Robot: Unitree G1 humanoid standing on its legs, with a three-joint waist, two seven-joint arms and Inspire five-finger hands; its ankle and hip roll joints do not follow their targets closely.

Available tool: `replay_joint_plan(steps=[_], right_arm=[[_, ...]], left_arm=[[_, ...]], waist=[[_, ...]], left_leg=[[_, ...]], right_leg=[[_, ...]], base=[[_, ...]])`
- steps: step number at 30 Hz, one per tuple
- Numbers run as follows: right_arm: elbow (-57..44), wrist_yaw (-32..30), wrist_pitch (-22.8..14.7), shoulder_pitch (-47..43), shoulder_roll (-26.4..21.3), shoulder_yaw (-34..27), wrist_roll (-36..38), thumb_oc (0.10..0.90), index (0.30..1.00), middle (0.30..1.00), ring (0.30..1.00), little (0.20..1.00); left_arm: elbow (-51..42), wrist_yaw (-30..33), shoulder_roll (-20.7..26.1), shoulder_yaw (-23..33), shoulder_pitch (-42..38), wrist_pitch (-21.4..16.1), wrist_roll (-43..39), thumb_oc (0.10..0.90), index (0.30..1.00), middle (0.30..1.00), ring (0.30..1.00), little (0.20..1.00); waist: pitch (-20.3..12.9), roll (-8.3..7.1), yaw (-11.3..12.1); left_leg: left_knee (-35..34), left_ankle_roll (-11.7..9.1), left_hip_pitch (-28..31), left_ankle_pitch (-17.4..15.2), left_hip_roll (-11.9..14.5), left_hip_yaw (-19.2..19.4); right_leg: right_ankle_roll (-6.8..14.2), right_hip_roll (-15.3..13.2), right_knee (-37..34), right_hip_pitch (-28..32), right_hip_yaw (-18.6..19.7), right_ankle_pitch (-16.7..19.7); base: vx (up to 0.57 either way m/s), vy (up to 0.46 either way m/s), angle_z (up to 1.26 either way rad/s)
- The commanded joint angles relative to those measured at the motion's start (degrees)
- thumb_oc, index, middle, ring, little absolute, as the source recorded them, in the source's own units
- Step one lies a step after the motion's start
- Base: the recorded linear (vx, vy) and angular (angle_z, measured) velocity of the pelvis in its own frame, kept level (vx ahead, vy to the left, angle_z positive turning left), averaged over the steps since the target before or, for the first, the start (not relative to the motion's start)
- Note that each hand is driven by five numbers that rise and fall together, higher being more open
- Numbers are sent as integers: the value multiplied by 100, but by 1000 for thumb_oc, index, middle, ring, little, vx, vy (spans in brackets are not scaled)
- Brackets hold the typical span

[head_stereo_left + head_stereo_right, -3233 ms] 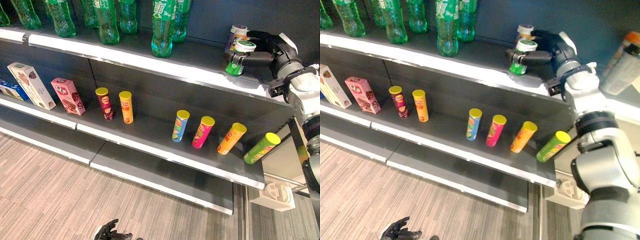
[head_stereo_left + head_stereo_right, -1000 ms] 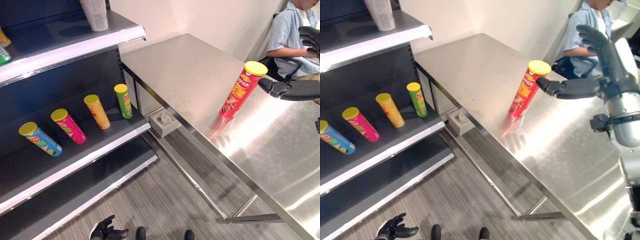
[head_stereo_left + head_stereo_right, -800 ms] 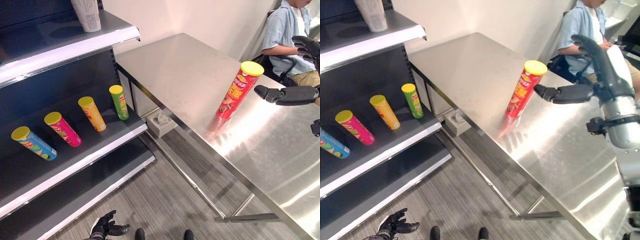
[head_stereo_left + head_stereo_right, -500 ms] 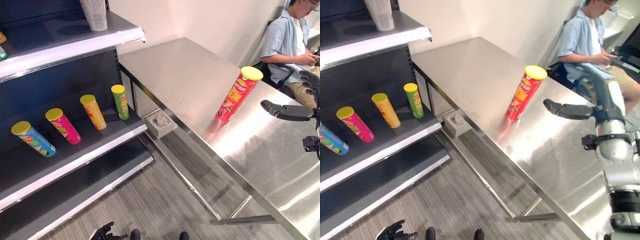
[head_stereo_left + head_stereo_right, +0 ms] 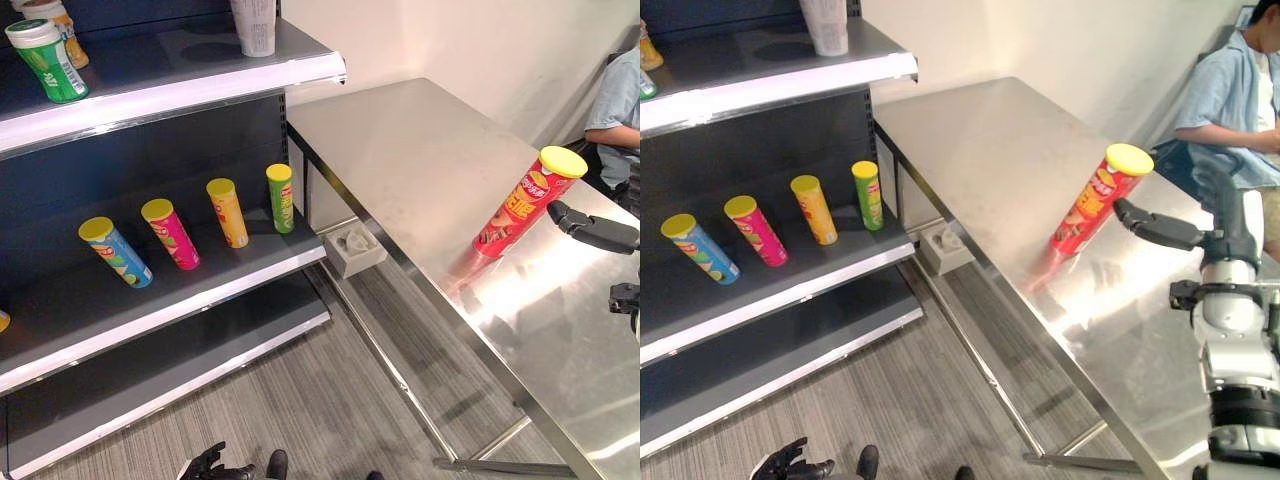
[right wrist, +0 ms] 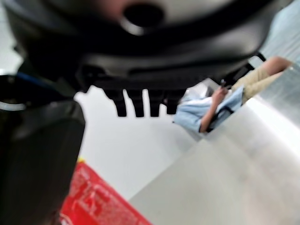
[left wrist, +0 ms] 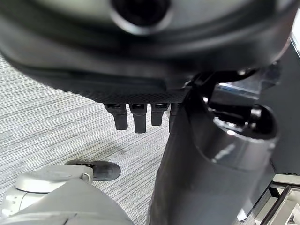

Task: Put the goods on the table back onto the shelves and tidy them up.

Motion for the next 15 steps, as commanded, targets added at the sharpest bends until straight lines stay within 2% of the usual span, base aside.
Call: replay_joint_plan(steps=[1, 15], right_arm=[[42, -301, -389, -1058, -378, -113, 285, 800, 900, 900, 900, 900], [406, -218, -318, -1668, -426, 393, 392, 800, 900, 900, 900, 900]], left_arm=[[40, 86, 219, -182, -56, -80, -117, 800, 900, 900, 900, 900], [13, 130, 262, -185, -16, -85, -220, 800, 900, 900, 900, 900]], waist=[[-54, -152, 195], [-27, -178, 346]], left_leg=[[20, -183, 229, -500, 215, 62], [20, -203, 183, -479, 214, -82]], right_leg=[[302, -47, 100, 240, -144, -328], [287, -45, 100, 281, -328, -347]], base=[[10, -17, 4], [9, -9, 6]])
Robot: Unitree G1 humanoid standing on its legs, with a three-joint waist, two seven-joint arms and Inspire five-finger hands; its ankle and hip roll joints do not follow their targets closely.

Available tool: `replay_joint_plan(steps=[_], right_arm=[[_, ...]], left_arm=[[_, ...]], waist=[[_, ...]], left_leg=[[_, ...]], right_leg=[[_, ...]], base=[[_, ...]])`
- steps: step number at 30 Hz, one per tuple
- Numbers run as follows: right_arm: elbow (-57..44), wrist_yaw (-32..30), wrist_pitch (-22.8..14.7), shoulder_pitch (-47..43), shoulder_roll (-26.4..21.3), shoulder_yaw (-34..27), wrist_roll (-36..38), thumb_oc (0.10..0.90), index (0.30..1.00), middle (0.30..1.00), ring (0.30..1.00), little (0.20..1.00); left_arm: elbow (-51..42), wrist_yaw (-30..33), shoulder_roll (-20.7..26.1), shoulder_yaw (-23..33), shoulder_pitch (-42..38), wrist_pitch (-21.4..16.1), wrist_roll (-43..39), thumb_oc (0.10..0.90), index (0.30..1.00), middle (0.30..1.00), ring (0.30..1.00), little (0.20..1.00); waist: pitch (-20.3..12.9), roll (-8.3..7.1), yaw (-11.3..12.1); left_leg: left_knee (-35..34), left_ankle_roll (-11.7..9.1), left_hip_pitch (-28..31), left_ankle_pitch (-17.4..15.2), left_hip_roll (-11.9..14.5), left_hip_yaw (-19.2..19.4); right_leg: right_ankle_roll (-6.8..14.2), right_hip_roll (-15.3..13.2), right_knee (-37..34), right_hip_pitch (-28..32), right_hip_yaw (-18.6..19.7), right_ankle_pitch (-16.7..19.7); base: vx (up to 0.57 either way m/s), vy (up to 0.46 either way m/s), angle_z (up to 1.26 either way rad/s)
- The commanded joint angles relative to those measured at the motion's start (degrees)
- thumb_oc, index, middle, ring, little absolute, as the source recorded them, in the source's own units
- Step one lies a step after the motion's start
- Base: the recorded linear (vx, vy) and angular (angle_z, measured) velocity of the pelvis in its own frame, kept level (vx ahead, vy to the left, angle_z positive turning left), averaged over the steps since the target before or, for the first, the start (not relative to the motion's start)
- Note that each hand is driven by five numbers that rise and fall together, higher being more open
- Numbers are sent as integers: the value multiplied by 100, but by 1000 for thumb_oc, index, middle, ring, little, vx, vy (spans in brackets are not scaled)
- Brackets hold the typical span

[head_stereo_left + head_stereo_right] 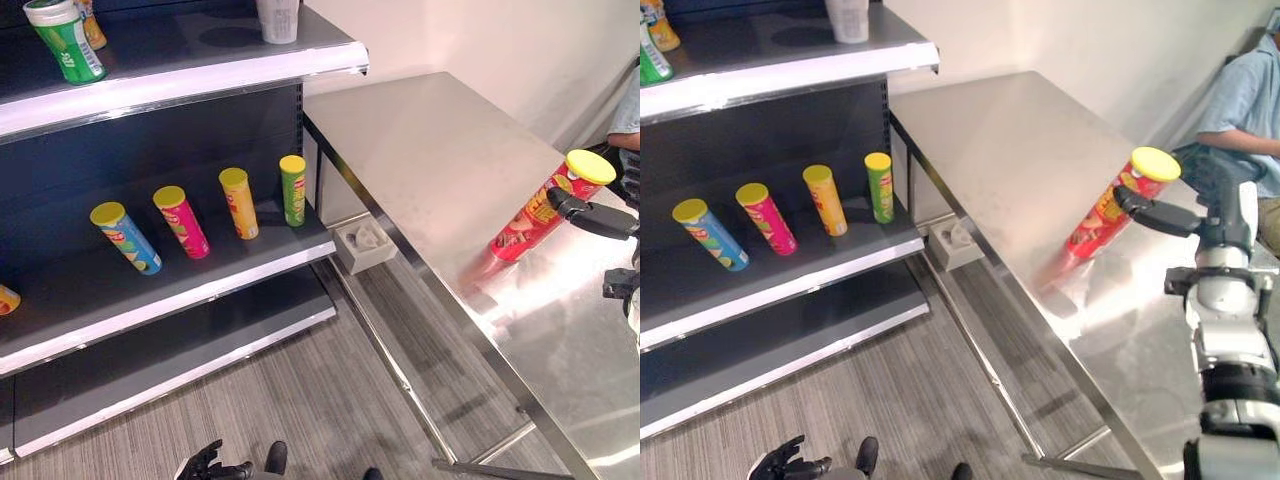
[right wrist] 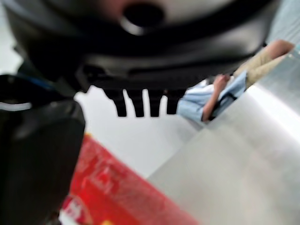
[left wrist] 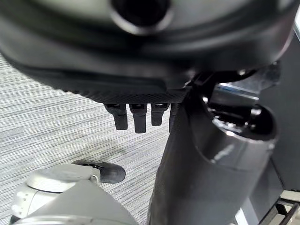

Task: Put the goods on the table back onto the shelves and tidy them up.

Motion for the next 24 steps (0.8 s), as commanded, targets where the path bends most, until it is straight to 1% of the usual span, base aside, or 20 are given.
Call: replay_joint_plan(steps=[1, 7, 8, 9, 17, 19, 20, 22, 23, 24], right_arm=[[-177, -223, -357, -933, -434, 12, 98, 800, 900, 900, 900, 900], [-25, -235, -280, -1147, -445, 221, 1, 800, 900, 900, 900, 900], [-22, -235, -279, -1156, -445, 228, 1, 588, 582, 582, 582, 582], [-24, -231, -262, -1192, -421, 269, -6, 400, 300, 300, 300, 300], [-74, -147, -203, -1129, -399, 352, 29, 400, 300, 300, 300, 300], [-276, -169, -245, -976, -335, 231, 68, 400, 300, 300, 300, 300], [-958, -267, -345, -646, -242, -90, -43, 400, 300, 300, 300, 300], [-1917, -362, -530, -250, -84, -485, -246, 400, 300, 300, 300, 300], [-2985, -404, -758, 85, 186, -884, -381, 400, 300, 300, 300, 300], [-3160, -381, -813, 115, 256, -903, -401, 400, 300, 300, 300, 300]], left_arm=[[59, 56, 244, -193, -14, -91, -103, 800, 900, 900, 900, 900], [85, 91, 268, -193, -53, -85, -133, 800, 900, 900, 900, 900], [85, 91, 266, -191, -53, -85, -133, 800, 900, 900, 900, 900], [75, 108, 266, -192, -53, -89, -142, 800, 900, 900, 900, 900], [85, 158, 231, -142, -53, -83, -182, 800, 900, 900, 900, 900], [81, 167, 223, -108, -66, -74, -166, 800, 900, 900, 900, 900], [58, 197, 220, -4, -104, -64, -152, 800, 900, 900, 900, 900], [9, 226, 209, 148, -116, -64, -83, 800, 900, 900, 900, 900], [0, 235, 198, 239, -115, -57, -17, 800, 900, 900, 900, 900], [1, 226, 185, 252, -112, -50, -4, 800, 900, 900, 900, 900]], waist=[[-159, -124, 204], [-133, -154, 270], [-133, -153, 266], [-118, -156, 281], [-105, -169, 256], [-109, -153, 225], [-130, -143, 184], [-170, -118, 168], [-208, -112, 203], [-222, -111, 225]], left_leg=[[19, -193, 231, -499, 222, 70], [19, -194, 183, -486, 203, -9], [19, -194, 182, -485, 203, -9], [19, -194, 158, -476, 200, -23], [19, -194, 145, -482, 199, -42], [19, -193, 196, -500, 208, -31], [19, -197, 232, -513, 222, -24], [19, -224, 258, -512, 253, -32], [19, -286, 272, -481, 302, -75], [19, -304, 270, -464, 324, -89]], right_leg=[[254, -52, 100, 240, -164, -305], [255, -48, 100, 237, -240, -313], [255, -48, 100, 236, -240, -312], [255, -49, 100, 212, -241, -306], [234, -43, 100, 203, -219, -321], [226, -34, 100, 234, -216, -326], [219, -23, 100, 255, -209, -343], [194, 1, 100, 283, -208, -381], [144, 53, 100, 333, -234, -428], [127, 71, 100, 348, -246, -447]], base=[[13, 0, 4], [10, -5, 6], [-4, -5, 10], [-5, -1, 10], [-1, 0, 1], [-23, -13, -1], [-67, -44, 1], [-106, -96, -3], [-123, -129, -5], [-102, -107, 9]])
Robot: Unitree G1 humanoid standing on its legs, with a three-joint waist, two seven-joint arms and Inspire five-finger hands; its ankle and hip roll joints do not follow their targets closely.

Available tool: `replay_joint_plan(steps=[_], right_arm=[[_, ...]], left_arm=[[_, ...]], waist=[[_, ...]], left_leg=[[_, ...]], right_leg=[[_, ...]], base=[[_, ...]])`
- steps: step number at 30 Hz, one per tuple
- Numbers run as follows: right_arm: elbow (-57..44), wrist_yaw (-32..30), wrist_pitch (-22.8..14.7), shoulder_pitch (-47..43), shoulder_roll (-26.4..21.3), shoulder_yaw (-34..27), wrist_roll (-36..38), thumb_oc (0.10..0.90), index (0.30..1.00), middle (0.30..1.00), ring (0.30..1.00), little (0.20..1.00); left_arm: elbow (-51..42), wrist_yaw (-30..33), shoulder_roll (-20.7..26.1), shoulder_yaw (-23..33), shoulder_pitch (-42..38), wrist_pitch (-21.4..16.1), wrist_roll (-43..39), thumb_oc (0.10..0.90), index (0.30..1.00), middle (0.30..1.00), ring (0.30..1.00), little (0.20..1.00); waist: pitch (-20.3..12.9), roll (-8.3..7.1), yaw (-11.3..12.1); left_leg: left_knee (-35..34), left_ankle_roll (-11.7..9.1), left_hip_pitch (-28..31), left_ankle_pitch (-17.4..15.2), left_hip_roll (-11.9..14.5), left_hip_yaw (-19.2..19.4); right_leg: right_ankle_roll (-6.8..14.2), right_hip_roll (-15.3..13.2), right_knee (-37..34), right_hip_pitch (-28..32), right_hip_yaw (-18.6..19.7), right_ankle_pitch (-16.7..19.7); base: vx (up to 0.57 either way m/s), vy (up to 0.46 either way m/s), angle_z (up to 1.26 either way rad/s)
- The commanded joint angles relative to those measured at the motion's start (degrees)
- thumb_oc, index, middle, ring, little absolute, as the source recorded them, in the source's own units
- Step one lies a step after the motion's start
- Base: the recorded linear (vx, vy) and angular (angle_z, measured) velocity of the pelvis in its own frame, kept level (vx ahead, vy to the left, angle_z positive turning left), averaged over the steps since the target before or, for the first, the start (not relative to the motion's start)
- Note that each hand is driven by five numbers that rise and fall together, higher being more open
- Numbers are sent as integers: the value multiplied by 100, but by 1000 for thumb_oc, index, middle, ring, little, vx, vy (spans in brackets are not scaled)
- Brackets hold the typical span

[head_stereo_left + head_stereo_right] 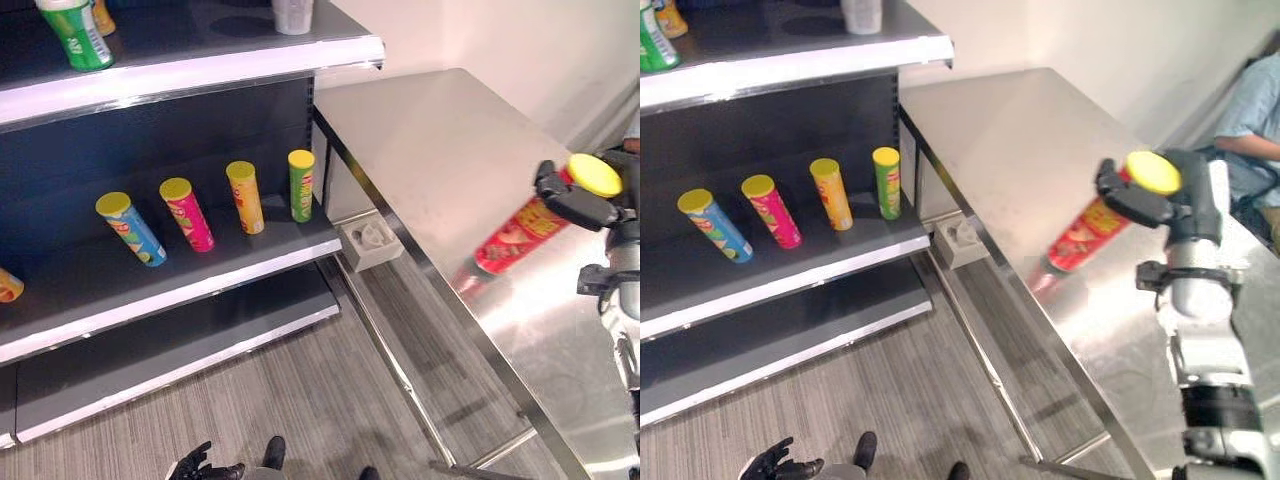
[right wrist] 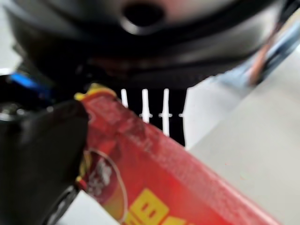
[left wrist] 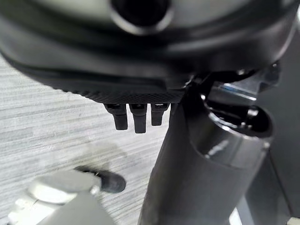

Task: Put the goods on the table back onto the shelves and tidy them up.

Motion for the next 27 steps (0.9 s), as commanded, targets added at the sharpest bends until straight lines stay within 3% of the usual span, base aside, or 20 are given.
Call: replay_joint_plan(steps=[1, 5, 8, 10, 12, 15, 17, 19, 21, 22, 23, 24, 25, 27], right_arm=[[-411, -348, -945, -872, -365, -386, -221, 400, 300, 300, 300, 300], [-1111, -197, -1067, -863, -173, -377, -251, 400, 300, 300, 300, 300], [-1410, -146, -1162, -984, -172, -319, -152, 400, 300, 300, 300, 300], [-1504, -142, -1151, -991, -249, -340, -187, 400, 300, 300, 300, 300], [-1603, -73, -1107, -975, -267, -264, -123, 400, 300, 300, 300, 300], [-1671, 11, -1057, -920, -245, -230, -133, 400, 300, 300, 300, 300], [-1683, 102, -1003, -775, -235, -245, -76, 400, 300, 300, 300, 300], [-1779, 145, -985, -612, -88, -289, -35, 400, 300, 300, 300, 300], [-1924, 193, -940, -315, 149, -477, -97, 400, 300, 300, 300, 300], [-1940, 194, -933, -295, 154, -491, -100, 400, 300, 300, 300, 300], [-1987, 203, -886, -107, 419, -531, -158, 400, 300, 300, 300, 300], [-1991, 204, -884, -102, 422, -535, -158, 400, 300, 300, 300, 300], [-1984, 162, -832, -36, 596, -508, -272, 400, 300, 300, 300, 300], [-1996, 122, -795, -27, 819, -411, -393, 400, 300, 300, 300, 300]], left_arm=[[48, 103, 219, -225, -111, -157, 95, 800, 900, 900, 900, 900], [-111, 59, 230, -204, -100, -171, 56, 800, 900, 900, 900, 900], [-363, 73, 294, -229, -217, -215, -83, 800, 900, 900, 900, 900], [-420, 95, 287, -244, -313, -228, -151, 800, 900, 900, 900, 900], [-472, 103, 219, -194, -298, -235, -240, 800, 900, 900, 900, 900], [-405, 86, 196, -169, -285, -227, -162, 800, 900, 900, 900, 900], [-315, 86, 145, -149, -274, -210, -95, 800, 900, 900, 900, 900], [-285, 101, 126, -182, -283, -197, -43, 800, 900, 900, 900, 900], [-231, 76, 130, -273, -365, -156, 172, 800, 900, 900, 900, 900], [-232, 77, 133, -280, -362, -155, 173, 800, 900, 900, 900, 900], [-159, 101, 145, -309, -442, -152, 272, 800, 900, 900, 900, 900], [-159, 101, 148, -311, -442, -152, 272, 800, 900, 900, 900, 900], [-151, 133, 201, -312, -475, -154, 401, 800, 900, 900, 900, 900], [-146, 164, 349, -200, -484, -166, 496, 800, 900, 900, 900, 900]], waist=[[-357, -160, 255], [-308, -166, 393], [-57, -165, 573], [38, -181, 574], [89, -219, 531], [64, -234, 445], [-20, -159, 230], [-87, -31, 94], [-277, 189, -99], [-289, 180, -93], [-343, 217, -150], [-344, 211, -147], [-323, 202, -151], [-270, 142, -150]], left_leg=[[17, -286, 185, -483, 301, 43], [17, -434, 33, -261, 435, -150], [71, -654, -419, 65, 538, -462], [153, -666, -713, 227, 536, -386], [492, -589, -796, 70, 739, 62], [640, -571, -620, -122, 951, 153], [758, -646, -249, -241, 1448, 445], [844, -764, -71, -184, 1611, 411], [386, -809, 208, -405, 1517, 551], [374, -803, 205, -398, 1507, 554], [139, -750, 283, -551, 1227, 624], [136, -747, 284, -549, 1221, 626], [49, -577, 281, -712, 865, 597], [17, -328, 237, -847, 419, 610]], right_leg=[[164, 32, 100, 192, -105, -391], [38, 226, 100, 208, -201, -502], [-76, 394, 100, 108, -451, -623], [-73, 362, 100, 65, -658, -602], [-21, 183, 100, -78, -861, -395], [25, 14, 100, -141, -942, -258], [97, -183, 100, -194, -1032, -169], [210, -351, 100, -257, -1047, -7], [372, -600, 108, -355, -1110, 172], [379, -610, 106, -363, -1109, 178], [543, -934, 126, -406, -1116, 406], [546, -940, 126, -407, -1114, 407], [696, -1304, 170, -501, -1111, 702], [743, -1643, 378, -681, -899, 960]], base=[[-93, -87, 14], [-171, -120, 23], [-306, -143, 59], [-233, -3, 89], [-234, 149, 91], [-122, 210, 18], [-126, 417, 36], [-71, 499, 49], [-37, 525, 50], [-53, 521, 46], [-27, 341, 37], [-107, 663, 32], [-111, 452, 42], [-137, 583, 19]])
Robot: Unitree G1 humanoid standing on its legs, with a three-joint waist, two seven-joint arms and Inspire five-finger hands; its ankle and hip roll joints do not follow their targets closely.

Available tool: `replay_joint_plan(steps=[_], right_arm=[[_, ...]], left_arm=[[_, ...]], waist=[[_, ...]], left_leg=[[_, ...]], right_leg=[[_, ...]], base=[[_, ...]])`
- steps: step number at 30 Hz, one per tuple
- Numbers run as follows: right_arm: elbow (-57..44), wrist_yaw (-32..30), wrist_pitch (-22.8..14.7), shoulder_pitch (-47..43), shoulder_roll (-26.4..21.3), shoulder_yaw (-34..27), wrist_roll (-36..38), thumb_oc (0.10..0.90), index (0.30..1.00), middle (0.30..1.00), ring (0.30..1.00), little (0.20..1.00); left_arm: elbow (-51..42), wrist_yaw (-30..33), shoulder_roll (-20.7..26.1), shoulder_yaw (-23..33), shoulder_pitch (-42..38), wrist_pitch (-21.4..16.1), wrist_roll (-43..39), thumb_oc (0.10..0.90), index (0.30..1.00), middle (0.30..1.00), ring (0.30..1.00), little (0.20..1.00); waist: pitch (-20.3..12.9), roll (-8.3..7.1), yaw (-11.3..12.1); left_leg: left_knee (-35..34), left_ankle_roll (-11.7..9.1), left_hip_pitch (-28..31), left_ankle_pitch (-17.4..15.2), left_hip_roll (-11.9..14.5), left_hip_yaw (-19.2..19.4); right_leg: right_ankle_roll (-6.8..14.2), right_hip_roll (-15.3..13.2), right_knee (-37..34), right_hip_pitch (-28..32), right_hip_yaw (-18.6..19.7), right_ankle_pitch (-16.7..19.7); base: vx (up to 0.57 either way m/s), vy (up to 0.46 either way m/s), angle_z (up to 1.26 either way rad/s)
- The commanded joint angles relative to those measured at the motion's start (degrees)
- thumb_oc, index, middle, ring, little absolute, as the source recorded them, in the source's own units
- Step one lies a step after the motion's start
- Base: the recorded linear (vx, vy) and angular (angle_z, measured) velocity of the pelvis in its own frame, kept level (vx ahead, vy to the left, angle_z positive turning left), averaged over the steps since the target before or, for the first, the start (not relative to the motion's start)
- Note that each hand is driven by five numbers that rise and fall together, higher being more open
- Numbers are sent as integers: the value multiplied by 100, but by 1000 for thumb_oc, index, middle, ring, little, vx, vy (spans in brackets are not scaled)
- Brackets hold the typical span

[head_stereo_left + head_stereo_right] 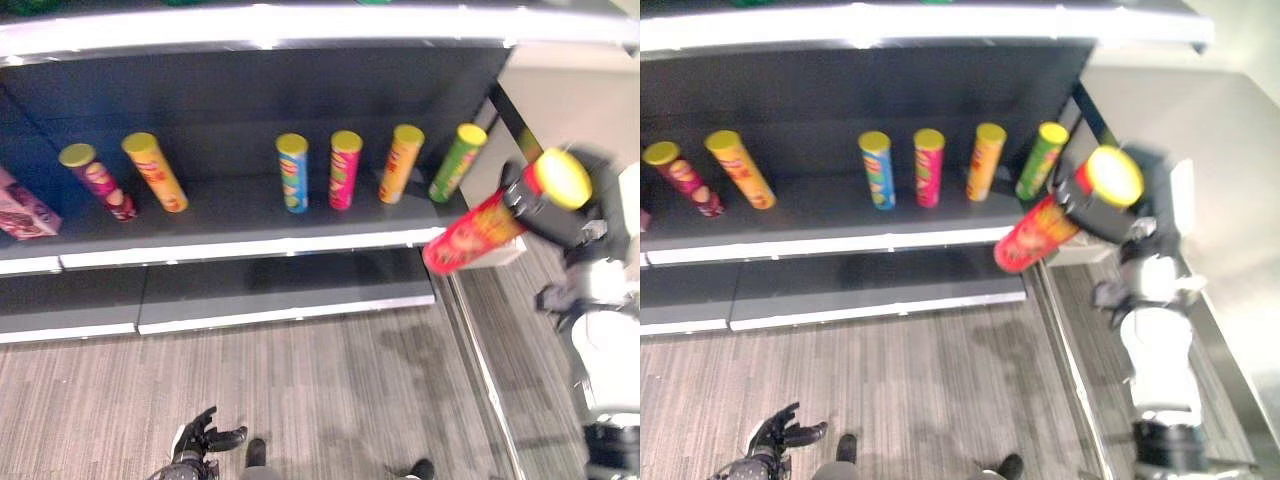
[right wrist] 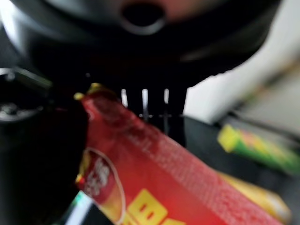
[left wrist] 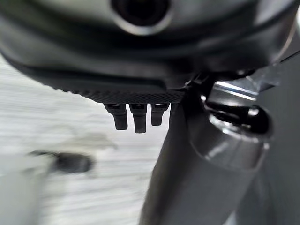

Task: Put the goods on the table back onto the shelves and tidy them up.

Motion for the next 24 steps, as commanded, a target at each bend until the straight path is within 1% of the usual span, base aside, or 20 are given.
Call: replay_joint_plan(steps=[1, 2, 3, 4, 5, 6, 7, 8, 9, 10, 13, 14, 15, 16, 18, 19, 20, 22, 23, 24], right_arm=[[-585, -271, -521, -1148, -792, -351, -128, 400, 300, 300, 300, 300], [-585, -271, -521, -1149, -790, -350, -129, 400, 300, 300, 300, 300], [-580, -252, -502, -1126, -797, -328, -160, 400, 300, 300, 300, 300], [-571, -229, -498, -1112, -804, -309, -190, 400, 300, 300, 300, 300], [-610, -174, -503, -1096, -775, -300, -168, 400, 300, 300, 300, 300], [-602, -154, -525, -1105, -789, -269, -182, 400, 300, 300, 300, 300], [-560, -135, -547, -1128, -799, -188, -244, 400, 300, 300, 300, 300], [-522, -135, -549, -1150, -837, -136, -257, 400, 300, 300, 300, 300], [-587, -54, -517, -1096, -893, -128, -280, 400, 300, 300, 300, 300], [-564, -47, -526, -1100, -921, -93, -272, 400, 300, 300, 300, 300], [-625, -36, -598, -993, -1039, -199, -267, 400, 300, 300, 300, 300], [-583, -55, -571, -945, -1064, -250, -308, 400, 300, 300, 300, 300], [-574, -42, -548, -904, -1042, -244, -323, 400, 300, 300, 300, 300], [-559, -29, -527, -866, -1008, -247, -328, 400, 300, 300, 300, 300], [-462, -53, -539, -819, -939, -249, -300, 400, 300, 300, 300, 300], [-458, -53, -543, -794, -912, -245, -281, 400, 300, 300, 300, 300], [-432, -107, -560, -743, -879, -248, -289, 400, 300, 300, 300, 300], [-408, -123, -517, -638, -916, -311, -395, 400, 300, 300, 300, 300], [-407, -132, -510, -547, -857, -375, -378, 400, 300, 300, 300, 300], [-391, -220, -494, -309, -481, -466, -334, 400, 300, 300, 300, 300]], left_arm=[[-16, 89, 211, 34, 208, -109, 204, 800, 900, 900, 900, 900], [-15, 89, 212, 35, 208, -109, 204, 800, 900, 900, 900, 900], [-19, 107, 231, 140, 189, -120, 77, 800, 900, 900, 900, 900], [-20, 89, 231, 146, 179, -120, 45, 800, 900, 900, 900, 900], [-4, 36, 238, 119, 204, -95, 46, 800, 900, 900, 900, 900], [24, 9, 223, 115, 215, -74, 51, 800, 900, 900, 900, 900], [102, -6, 193, 130, 221, -58, 58, 800, 900, 900, 900, 900], [134, -32, 171, 120, 214, -38, 24, 800, 900, 900, 900, 900], [41, -67, 128, 103, 281, -63, 2, 800, 900, 900, 900, 900], [-9, -33, 102, 155, 278, -90, -73, 800, 900, 900, 900, 900], [-211, -58, 6, 182, 326, -122, -265, 800, 900, 900, 900, 900], [-252, -61, -78, 177, 349, -107, -333, 800, 900, 900, 900, 900], [-213, -48, -147, 225, 382, -89, -403, 800, 900, 900, 900, 900], [-176, -46, -175, 249, 401, -89, -427, 800, 900, 900, 900, 900], [-141, -27, -188, 253, 440, -108, -429, 800, 900, 900, 900, 900], [-136, -26, -171, 248, 449, -101, -430, 800, 900, 900, 900, 900], [-103, 32, -145, 253, 440, -99, -416, 800, 900, 900, 900, 900], [-57, 35, -158, 205, 461, -92, -332, 800, 900, 900, 900, 900], [17, 40, -194, 167, 462, -84, -273, 800, 900, 900, 900, 900], [34, 54, -193, 127, 427, -61, -273, 800, 900, 900, 900, 900]], waist=[[-478, 116, -42], [-486, 108, -42], [-428, 167, -79], [-403, 190, -73], [-390, 218, -45], [-375, 205, -27], [-337, 151, 4], [-313, 68, -4], [-283, -63, -14], [-283, -112, -7], [-88, -191, 38], [-11, -189, 42], [-11, -175, 51], [-28, -183, 63], [-38, -230, 95], [-82, -223, 91], [-153, -167, 104], [-267, -25, 38], [-342, 77, -5], [-434, 172, -71]], left_leg=[[-486, 274, -74, -231, -26, -104], [-486, 278, -86, -226, -35, -102], [-486, 377, -146, -167, -124, -112], [-486, 429, -177, -119, -175, -152], [-486, 494, -230, -41, -241, -218], [-486, 534, -260, 0, -279, -235], [-486, 585, -269, 16, -355, -268], [-486, 600, -306, 48, -427, -299], [-440, 605, -272, 15, -568, -453], [-370, 575, -340, 20, -600, -478], [554, 468, -770, -273, -727, -510], [847, 333, -1012, -248, -595, -339], [894, 291, -1098, -228, -462, -320], [886, 266, -1141, -196, -348, -311], [743, 210, -1297, 46, 51, -422], [559, 191, -1243, 144, 186, -463], [114, 90, -1222, 433, 502, -630], [-283, 1, -1100, 539, 654, -552], [-433, -74, -1018, 577, 687, -446], [-433, -59, -891, 476, 389, -344]], right_leg=[[768, 360, -329, -485, 724, -872], [770, 350, -321, -503, 730, -873], [623, 715, 13, -635, 1236, -1233], [529, 965, 209, -647, 1397, -1485], [372, 1409, 437, -588, 1458, -1949], [275, 1646, 577, -591, 1469, -2147], [182, 2061, 714, -647, 1589, -2384], [76, 2300, 440, -604, 1743, -2412], [-37, 2504, 117, -427, 2082, -2406], [-16, 2521, -9, -416, 2130, -2291], [-70, 2464, -321, -222, 1944, -2194], [-67, 2411, -509, -66, 1777, -2179], [-49, 2379, -591, 14, 1709, -2156], [-24, 2330, -663, 72, 1678, -2142], [70, 2165, -706, 80, 1670, -2142], [75, 2162, -723, 64, 1680, -2178], [153, 2092, -767, 85, 1716, -2256], [226, 2008, -785, 129, 1665, -2322], [283, 1953, -785, 169, 1627, -2315], [446, 1556, -754, 187, 1550, -2104]], base=[[-84, 345, -4], [-86, 289, 30], [-75, 272, 31], [-111, 365, 35], [-82, 215, 35], [-81, 163, 42], [-50, 59, 28], [25, 7, 20], [52, -37, 28], [73, -45, 69], [-4, -37, 76], [1, 68, 53], [33, 100, 85], [72, 131, 70], [91, 153, 35], [186, 253, 5], [204, 269, 3], [226, 335, 11], [325, 644, 15], [343, 767, 25]])
